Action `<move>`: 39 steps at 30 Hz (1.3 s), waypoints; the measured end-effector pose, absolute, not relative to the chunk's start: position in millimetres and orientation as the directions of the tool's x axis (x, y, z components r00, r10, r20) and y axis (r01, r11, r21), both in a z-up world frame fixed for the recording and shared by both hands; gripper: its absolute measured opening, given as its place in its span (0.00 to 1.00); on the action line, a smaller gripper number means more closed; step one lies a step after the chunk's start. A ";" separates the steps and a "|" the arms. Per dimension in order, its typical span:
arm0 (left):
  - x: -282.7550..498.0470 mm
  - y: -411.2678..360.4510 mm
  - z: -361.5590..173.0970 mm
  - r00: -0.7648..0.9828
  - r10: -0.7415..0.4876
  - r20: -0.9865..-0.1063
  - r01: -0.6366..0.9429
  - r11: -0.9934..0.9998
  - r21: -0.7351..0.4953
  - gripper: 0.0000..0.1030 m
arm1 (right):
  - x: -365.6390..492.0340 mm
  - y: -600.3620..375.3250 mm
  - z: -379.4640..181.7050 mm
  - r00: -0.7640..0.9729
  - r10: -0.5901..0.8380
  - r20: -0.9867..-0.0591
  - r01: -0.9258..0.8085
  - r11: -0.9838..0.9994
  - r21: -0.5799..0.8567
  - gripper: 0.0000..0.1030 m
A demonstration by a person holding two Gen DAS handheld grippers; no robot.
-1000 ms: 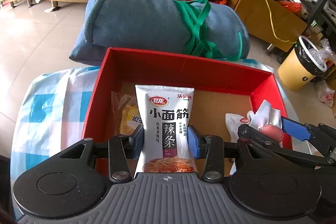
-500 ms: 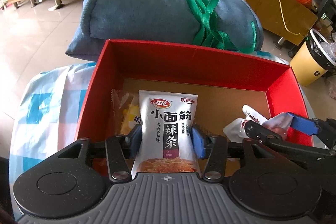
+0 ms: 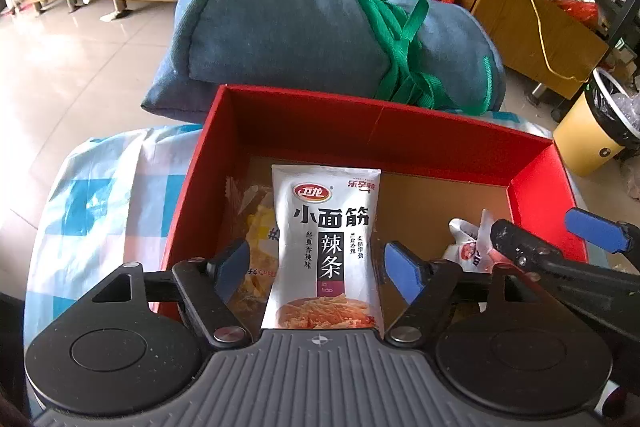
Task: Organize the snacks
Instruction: 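Lower both snacks into the red box and open both tools, then move the left tool to the Kapron wafer packet while the right tool moves to the red Trolli bag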
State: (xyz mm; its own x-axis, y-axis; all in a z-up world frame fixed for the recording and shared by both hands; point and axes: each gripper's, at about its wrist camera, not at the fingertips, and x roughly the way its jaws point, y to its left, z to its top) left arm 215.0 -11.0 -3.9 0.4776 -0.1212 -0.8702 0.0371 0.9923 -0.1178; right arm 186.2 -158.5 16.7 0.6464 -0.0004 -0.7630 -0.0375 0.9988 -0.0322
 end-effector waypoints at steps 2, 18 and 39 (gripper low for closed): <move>213.8 -10.6 -1.4 0.480 -0.125 -0.868 0.039 0.992 -0.121 0.78 | 184.1 -157.7 20.9 0.650 0.001 -0.760 -0.035 0.999 -0.028 0.64; 193.7 -3.9 12.6 0.498 -0.125 -0.858 0.049 0.992 -0.116 0.81 | 160.5 -153.7 36.5 0.647 0.042 -0.761 -0.057 0.998 0.006 0.64; 149.6 19.1 18.8 0.496 -0.126 -0.859 0.044 0.992 -0.120 0.84 | 120.5 -135.0 37.4 0.627 0.078 -0.775 -0.120 0.993 0.003 0.65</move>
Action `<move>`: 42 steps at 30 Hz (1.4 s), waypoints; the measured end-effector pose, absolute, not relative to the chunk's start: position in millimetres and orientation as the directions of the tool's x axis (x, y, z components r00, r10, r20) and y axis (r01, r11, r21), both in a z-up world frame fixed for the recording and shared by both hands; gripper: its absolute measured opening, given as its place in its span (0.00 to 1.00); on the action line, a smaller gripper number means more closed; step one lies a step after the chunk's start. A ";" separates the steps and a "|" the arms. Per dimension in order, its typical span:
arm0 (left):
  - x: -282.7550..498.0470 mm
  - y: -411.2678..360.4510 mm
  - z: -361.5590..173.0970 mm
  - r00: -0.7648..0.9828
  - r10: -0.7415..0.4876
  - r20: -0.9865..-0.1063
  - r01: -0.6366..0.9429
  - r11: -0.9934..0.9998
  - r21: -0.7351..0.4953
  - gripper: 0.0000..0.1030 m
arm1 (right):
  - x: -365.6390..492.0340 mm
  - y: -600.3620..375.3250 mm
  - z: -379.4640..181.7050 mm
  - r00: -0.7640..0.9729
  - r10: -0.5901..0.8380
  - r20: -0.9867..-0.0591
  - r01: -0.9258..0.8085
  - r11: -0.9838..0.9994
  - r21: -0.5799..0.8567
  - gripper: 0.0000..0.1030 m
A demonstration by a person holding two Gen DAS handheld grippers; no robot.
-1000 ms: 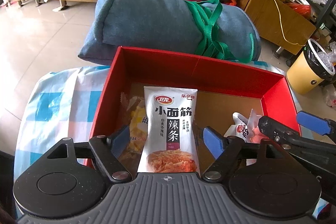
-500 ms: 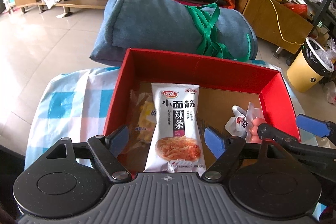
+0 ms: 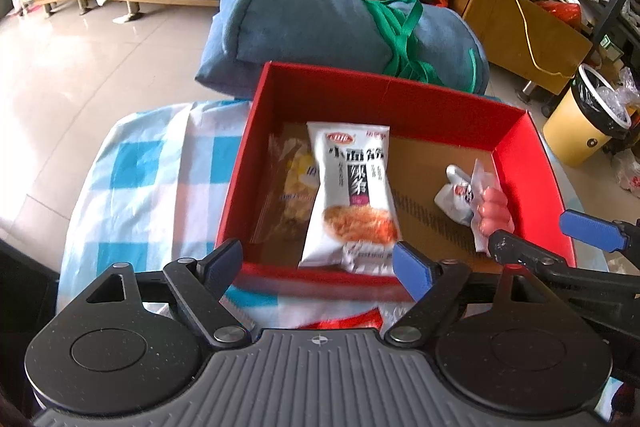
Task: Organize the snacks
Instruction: 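Move the left tool to the Kapron wafer packet while the right tool moves to the red Trolli bag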
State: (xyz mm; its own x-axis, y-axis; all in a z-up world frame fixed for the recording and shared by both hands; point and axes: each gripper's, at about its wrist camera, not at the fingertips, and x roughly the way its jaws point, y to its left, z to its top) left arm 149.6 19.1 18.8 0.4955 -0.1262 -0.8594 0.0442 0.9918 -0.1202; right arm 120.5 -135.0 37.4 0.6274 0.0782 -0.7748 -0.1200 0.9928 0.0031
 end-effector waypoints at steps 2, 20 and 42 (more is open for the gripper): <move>143.7 22.9 17.5 0.492 -0.124 -0.862 0.045 0.992 -0.117 0.85 | 115.5 -132.8 34.9 0.619 0.080 -0.781 -0.126 0.992 0.002 0.65; 115.7 79.4 -10.6 0.400 -0.077 -0.913 -0.049 0.993 -0.105 0.86 | 89.5 -112.3 15.5 0.543 0.131 -0.829 -0.204 0.979 0.021 0.65; 126.6 90.5 -49.2 0.292 -0.061 -0.955 0.069 0.997 -0.042 0.72 | 91.6 -84.9 8.3 0.486 0.194 -0.852 -0.280 0.958 0.059 0.65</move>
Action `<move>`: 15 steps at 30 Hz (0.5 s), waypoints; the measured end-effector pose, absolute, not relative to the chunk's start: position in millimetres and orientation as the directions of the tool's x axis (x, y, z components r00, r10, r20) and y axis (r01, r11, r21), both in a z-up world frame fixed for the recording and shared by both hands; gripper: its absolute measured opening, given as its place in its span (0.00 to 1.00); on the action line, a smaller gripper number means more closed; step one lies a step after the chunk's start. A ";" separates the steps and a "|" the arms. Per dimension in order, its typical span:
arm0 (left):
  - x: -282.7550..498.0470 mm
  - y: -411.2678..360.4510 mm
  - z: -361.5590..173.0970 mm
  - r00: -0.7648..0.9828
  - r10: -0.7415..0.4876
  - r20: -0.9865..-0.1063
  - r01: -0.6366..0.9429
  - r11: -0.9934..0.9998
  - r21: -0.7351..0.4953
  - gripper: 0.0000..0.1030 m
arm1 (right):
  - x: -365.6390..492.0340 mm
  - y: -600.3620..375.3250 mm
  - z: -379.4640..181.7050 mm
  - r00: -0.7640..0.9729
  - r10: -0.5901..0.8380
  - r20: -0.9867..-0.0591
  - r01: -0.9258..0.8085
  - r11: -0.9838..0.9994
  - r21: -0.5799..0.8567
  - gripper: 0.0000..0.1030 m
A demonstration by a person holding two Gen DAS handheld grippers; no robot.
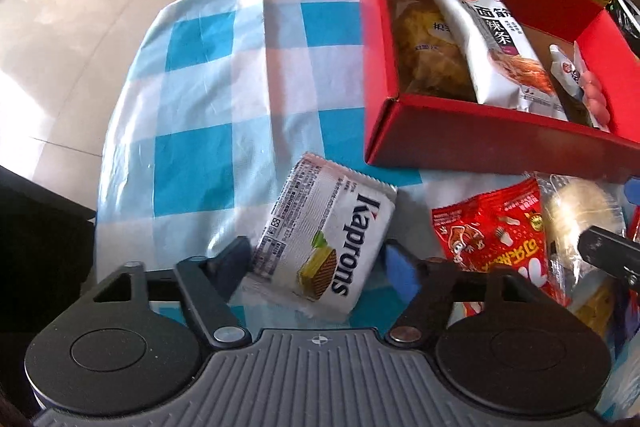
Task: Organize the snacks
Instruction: 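Move the left tool to the Kapron wafer packet while the right tool moves to the red Trolli bag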
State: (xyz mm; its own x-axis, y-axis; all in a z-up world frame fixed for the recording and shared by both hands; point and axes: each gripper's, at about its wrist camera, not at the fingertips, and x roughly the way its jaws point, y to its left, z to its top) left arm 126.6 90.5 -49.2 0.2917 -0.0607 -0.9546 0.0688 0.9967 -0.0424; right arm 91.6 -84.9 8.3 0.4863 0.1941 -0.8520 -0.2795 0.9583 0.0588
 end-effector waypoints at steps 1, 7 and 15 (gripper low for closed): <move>125.2 90.9 -48.7 0.293 -0.059 -0.954 0.063 0.997 -0.042 0.71 | 91.6 -84.4 8.8 0.486 0.196 -0.852 -0.281 0.958 0.060 0.65; 118.8 93.3 -41.6 0.290 -0.084 -0.953 0.027 0.996 -0.080 0.65 | 89.2 -82.0 11.8 0.468 0.253 -0.847 -0.307 0.945 0.113 0.65; 105.4 99.4 -37.3 0.267 -0.129 -0.955 0.022 0.992 -0.127 0.65 | 97.3 -78.9 11.9 0.440 0.321 -0.839 -0.305 0.932 0.196 0.65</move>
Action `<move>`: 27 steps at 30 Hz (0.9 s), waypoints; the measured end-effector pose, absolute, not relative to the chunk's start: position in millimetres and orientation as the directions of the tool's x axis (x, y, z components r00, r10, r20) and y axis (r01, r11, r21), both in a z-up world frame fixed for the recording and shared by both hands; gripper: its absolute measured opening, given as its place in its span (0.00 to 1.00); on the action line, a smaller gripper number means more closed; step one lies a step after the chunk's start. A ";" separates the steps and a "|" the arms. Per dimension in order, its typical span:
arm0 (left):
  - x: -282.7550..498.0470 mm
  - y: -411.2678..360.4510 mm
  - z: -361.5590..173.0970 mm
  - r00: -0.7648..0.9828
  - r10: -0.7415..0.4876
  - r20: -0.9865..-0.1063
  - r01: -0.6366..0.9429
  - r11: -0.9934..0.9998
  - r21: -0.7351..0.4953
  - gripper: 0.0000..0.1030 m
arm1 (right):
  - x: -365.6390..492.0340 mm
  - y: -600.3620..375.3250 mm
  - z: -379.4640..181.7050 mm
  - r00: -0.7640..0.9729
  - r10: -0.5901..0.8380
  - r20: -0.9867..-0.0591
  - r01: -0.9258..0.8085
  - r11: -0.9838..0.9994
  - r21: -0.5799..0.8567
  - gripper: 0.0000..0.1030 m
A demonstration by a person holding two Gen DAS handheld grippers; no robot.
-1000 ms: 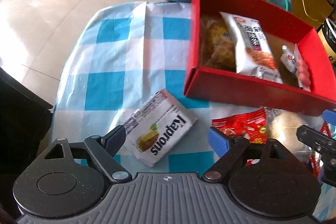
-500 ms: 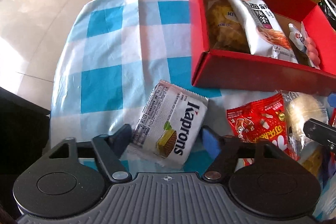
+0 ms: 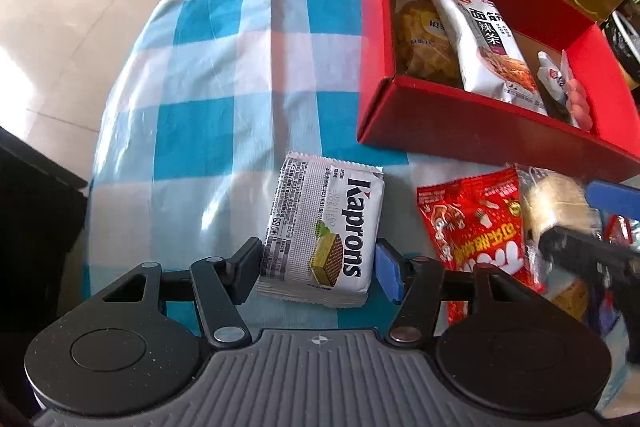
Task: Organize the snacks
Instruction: 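Move the left tool to the Kapron wafer packet while the right tool moves to the red Trolli bag, then grasp the Kapron wafer packet with the left tool while the right tool grasps the red Trolli bag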
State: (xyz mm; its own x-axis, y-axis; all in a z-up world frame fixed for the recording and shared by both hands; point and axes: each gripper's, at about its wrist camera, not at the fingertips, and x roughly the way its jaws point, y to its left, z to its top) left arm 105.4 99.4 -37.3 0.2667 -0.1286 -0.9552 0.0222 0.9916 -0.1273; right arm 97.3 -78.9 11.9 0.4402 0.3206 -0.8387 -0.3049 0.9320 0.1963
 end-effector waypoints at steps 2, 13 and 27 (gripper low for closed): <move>101.9 102.0 -37.1 0.260 -0.140 -0.955 0.019 0.990 -0.139 0.65 | 99.5 -81.5 12.4 0.434 0.348 -0.831 -0.294 0.927 0.235 0.65; 99.9 110.1 -39.0 0.244 -0.159 -0.957 0.005 0.987 -0.163 0.65 | 110.9 -61.5 -4.2 0.338 0.447 -0.828 -0.307 0.884 0.352 0.65; 103.9 113.3 -47.0 0.242 -0.150 -0.959 0.012 0.988 -0.152 0.66 | 121.1 -46.1 -29.6 0.334 0.296 -0.895 -0.291 0.935 0.201 0.64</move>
State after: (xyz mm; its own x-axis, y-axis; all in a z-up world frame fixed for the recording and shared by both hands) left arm 103.9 113.3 -47.0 0.2416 -0.1505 -0.9586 0.0121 0.9883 -0.1521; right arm 121.1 -46.1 -29.6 0.3340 0.2961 -0.8949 -0.2906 0.9355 0.2011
